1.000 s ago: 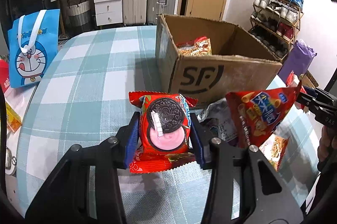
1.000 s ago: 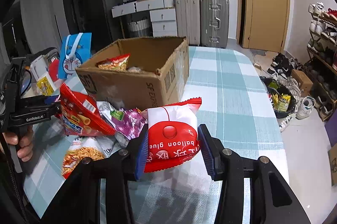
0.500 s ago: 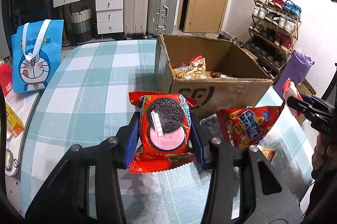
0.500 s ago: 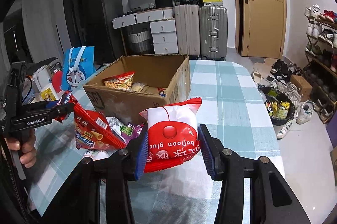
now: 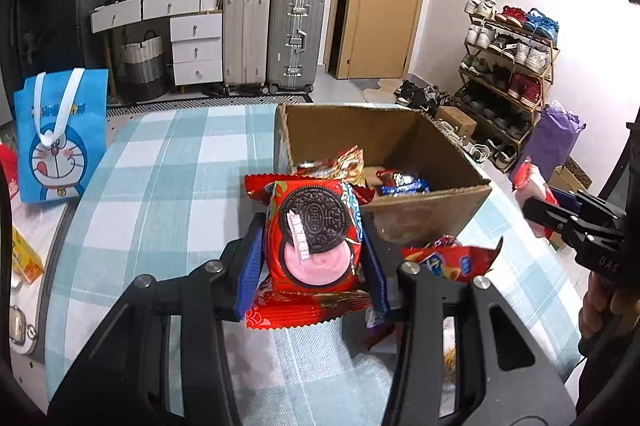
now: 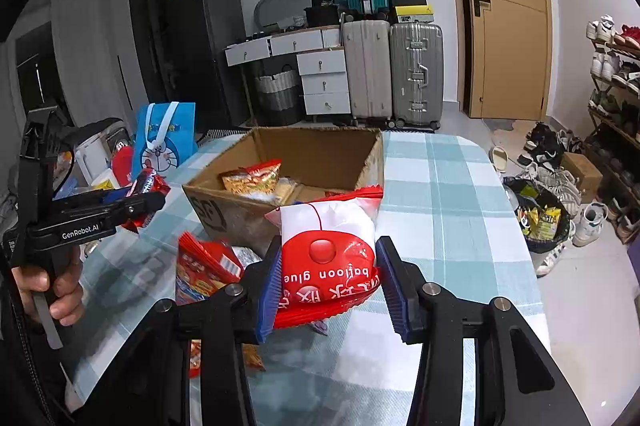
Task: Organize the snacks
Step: 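Carry both red packs into the cardboard box and open both grippers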
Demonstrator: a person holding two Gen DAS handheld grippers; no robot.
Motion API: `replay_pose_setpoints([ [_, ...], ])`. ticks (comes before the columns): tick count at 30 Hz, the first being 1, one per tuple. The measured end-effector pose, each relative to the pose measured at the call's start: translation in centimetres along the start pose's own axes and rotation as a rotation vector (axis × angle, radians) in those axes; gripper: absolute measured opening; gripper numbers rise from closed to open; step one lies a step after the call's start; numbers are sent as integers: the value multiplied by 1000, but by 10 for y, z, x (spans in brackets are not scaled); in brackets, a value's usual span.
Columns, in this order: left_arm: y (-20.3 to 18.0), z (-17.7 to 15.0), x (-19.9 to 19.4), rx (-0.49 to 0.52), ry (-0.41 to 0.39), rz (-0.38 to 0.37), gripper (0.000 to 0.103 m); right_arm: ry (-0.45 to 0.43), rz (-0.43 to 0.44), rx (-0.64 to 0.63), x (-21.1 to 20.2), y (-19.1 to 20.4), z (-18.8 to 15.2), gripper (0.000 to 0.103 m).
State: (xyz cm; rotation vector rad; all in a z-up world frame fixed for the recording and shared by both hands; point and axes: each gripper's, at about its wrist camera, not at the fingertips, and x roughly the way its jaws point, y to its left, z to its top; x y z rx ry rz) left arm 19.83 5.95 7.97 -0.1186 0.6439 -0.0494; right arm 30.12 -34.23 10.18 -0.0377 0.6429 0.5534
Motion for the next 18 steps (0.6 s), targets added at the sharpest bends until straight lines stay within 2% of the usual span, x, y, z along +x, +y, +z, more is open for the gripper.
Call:
replay_pose_setpoints([
  [18, -12, 36, 14, 25, -24, -8, 42, -37, 20, 57, 14, 4, 31, 46],
])
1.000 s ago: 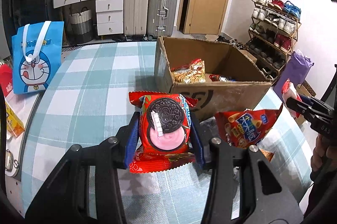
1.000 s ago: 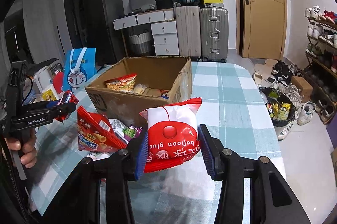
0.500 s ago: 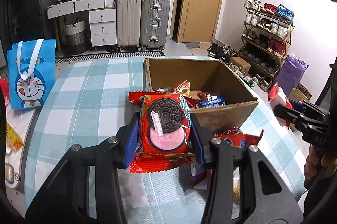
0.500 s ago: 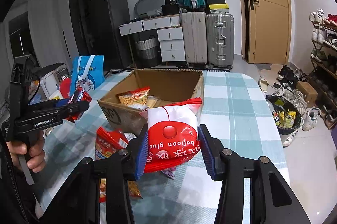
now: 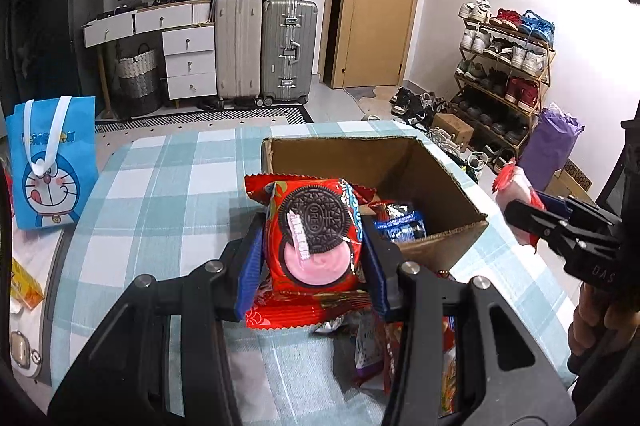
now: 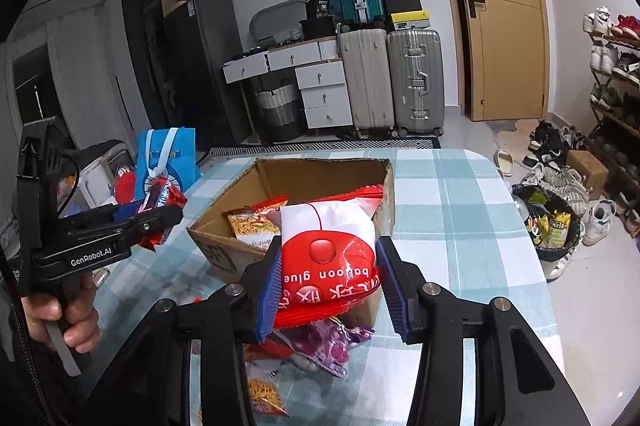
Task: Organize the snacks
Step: 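Carry both red packs into the cardboard box and open both grippers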
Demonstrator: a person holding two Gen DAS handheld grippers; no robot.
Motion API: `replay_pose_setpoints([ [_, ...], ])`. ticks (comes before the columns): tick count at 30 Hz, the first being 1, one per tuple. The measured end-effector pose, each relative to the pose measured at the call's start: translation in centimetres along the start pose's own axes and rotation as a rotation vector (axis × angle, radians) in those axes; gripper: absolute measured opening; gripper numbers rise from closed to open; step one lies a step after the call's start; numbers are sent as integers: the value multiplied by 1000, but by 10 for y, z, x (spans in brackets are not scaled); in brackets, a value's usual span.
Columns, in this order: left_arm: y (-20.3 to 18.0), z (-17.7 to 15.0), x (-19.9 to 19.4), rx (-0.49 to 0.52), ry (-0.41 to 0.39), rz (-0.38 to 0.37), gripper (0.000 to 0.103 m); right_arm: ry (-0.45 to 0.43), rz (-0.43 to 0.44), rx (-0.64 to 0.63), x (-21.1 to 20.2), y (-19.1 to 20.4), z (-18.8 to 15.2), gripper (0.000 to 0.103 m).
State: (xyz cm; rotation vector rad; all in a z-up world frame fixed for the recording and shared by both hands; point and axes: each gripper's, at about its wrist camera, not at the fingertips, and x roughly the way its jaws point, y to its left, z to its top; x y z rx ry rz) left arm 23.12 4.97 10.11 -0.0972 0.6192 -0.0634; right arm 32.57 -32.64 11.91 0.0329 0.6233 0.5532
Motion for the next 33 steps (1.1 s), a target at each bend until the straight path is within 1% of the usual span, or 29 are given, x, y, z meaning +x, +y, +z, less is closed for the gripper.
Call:
replay_pose_setpoints([
  [10, -3, 10, 17, 7, 5, -6, 42, 9, 8, -5, 14, 1, 11, 46],
  [18, -7, 16, 43, 17, 45, -11, 42, 8, 20, 3, 27, -1, 16, 46],
  [26, -16, 22, 68, 38, 55, -19, 42, 36, 38, 11, 47, -2, 19, 46],
  [33, -19, 25, 88, 42, 64, -23, 42, 37, 59, 15, 60, -2, 23, 46],
])
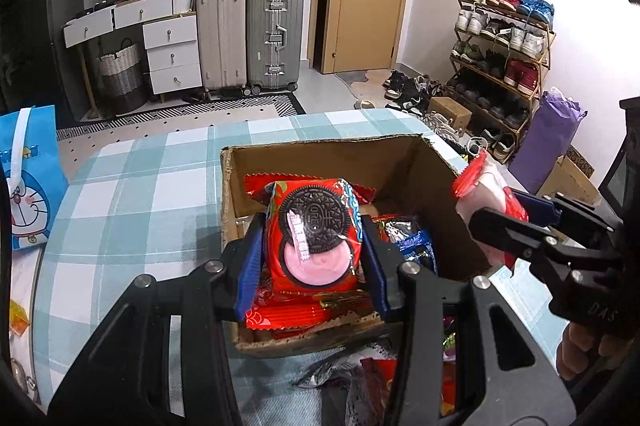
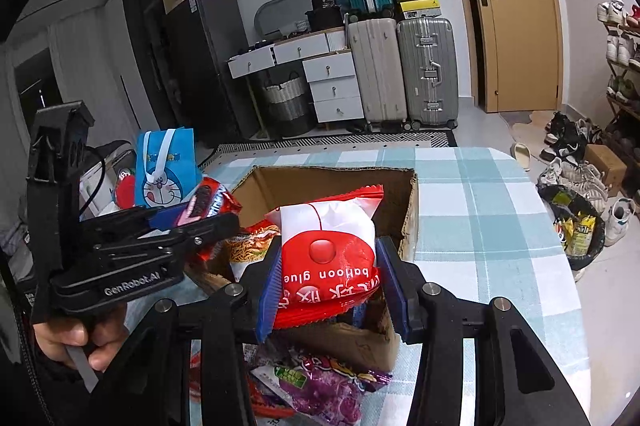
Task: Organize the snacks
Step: 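Carry both red packs into the cardboard box and open both grippers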
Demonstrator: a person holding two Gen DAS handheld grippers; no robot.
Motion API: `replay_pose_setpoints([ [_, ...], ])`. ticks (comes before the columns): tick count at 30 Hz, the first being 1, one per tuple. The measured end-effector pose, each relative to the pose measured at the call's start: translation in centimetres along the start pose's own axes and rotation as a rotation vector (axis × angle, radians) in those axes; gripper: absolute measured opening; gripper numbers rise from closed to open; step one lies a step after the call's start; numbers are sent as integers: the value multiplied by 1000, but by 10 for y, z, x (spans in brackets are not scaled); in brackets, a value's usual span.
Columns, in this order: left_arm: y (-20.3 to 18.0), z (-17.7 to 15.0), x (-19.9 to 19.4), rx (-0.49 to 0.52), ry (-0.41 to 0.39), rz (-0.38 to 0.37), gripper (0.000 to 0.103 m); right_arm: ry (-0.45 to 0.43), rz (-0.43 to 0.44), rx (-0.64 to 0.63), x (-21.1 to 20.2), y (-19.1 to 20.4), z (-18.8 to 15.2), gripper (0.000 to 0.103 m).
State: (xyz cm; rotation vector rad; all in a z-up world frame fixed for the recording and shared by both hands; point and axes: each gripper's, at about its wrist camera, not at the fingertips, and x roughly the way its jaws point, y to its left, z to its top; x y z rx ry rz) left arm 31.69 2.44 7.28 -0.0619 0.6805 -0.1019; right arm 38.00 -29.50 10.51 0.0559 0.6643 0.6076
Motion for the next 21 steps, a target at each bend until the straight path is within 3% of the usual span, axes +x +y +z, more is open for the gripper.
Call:
replay_pose_setpoints([
  [21, -6, 3, 47, 46, 45, 5, 42, 38, 7, -17, 42, 2, 4, 46],
])
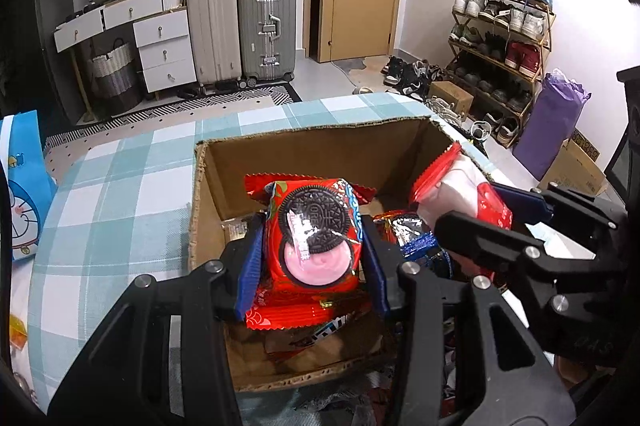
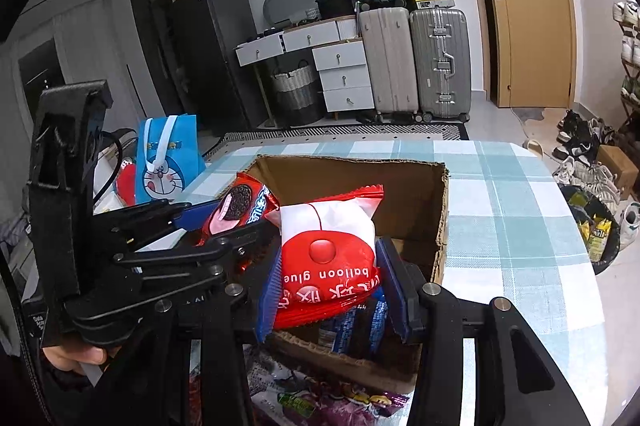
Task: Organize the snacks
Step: 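Carry both red packs into the cardboard box and open both grippers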
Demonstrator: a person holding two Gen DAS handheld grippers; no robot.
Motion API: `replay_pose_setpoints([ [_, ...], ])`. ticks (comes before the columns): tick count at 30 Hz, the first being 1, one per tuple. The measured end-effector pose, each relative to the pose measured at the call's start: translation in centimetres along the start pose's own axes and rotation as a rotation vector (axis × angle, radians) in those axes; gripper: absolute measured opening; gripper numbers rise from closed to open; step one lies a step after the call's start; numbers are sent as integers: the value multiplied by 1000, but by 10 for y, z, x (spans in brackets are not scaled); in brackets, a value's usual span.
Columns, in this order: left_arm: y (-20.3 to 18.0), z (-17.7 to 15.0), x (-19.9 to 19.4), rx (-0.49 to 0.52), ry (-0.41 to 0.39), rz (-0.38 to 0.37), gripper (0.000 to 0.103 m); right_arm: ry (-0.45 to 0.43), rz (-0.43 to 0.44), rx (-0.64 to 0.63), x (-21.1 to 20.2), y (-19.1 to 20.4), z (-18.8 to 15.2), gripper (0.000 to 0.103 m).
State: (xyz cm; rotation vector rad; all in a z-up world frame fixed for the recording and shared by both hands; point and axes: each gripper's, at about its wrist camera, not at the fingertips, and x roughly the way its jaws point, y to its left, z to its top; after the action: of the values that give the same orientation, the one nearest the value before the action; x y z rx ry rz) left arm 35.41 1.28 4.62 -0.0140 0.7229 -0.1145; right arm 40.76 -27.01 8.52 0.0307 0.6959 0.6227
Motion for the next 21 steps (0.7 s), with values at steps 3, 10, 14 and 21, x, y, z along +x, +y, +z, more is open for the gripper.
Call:
replay_pose_setpoints([
  [3, -1, -1, 6, 8, 9, 0, 42, 4, -17, 7, 3, -4, -1, 46],
  [10, 1, 0, 14, -13, 20, 5, 42, 3, -19, 8, 4, -6, -2, 46],
  [14, 1, -1, 7, -15, 11, -11, 43, -29, 6, 11, -5, -7, 0, 47],
  [21, 9, -6, -21, -45, -14, -5, 81, -55, -21, 0, -26, -8, -2, 59],
])
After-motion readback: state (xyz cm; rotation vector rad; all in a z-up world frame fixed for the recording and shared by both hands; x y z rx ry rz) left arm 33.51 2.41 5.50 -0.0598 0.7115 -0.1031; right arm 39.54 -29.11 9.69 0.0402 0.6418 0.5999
